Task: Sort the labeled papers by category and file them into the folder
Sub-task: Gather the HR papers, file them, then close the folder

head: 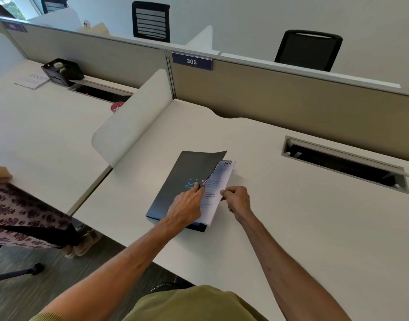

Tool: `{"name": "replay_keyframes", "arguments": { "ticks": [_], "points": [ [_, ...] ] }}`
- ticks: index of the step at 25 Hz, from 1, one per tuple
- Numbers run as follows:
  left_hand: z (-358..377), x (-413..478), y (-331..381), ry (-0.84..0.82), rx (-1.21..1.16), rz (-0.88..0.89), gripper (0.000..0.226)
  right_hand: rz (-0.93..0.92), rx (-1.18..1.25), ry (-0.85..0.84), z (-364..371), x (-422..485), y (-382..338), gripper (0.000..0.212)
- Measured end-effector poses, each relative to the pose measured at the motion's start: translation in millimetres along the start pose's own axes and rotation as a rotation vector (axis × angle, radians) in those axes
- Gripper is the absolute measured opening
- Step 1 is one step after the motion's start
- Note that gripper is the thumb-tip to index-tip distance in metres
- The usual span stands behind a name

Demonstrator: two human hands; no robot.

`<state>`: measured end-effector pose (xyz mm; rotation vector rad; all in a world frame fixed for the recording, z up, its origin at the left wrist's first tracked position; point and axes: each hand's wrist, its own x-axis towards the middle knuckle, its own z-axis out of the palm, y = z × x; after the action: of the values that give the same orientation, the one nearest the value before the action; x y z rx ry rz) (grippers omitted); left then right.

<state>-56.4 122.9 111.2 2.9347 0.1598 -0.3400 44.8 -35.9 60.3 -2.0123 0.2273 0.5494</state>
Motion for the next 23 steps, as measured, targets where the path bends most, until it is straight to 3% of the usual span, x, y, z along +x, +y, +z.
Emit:
{"name": "replay_keyframes", "arguments": {
  "ticks": [11,17,23],
  "points": [
    [4.8,3.4,12.4,-0.039,-0.027,0.055,0.076,0.026,-0.079,-0.040,38.8,-8.9,-19.2,0.006],
    [20.9,10.0,28.8,-0.082,0.023,0.043,0.065,0.095,-0.081,-0.021,13.5,-1.4,0.2,0.010],
    [51.1,8.6,40.7,-0.095,0.061,0.036,0.073,0.117,0.035,0.033,-8.9,-1.1,14.4,0.021]
  ]
}}
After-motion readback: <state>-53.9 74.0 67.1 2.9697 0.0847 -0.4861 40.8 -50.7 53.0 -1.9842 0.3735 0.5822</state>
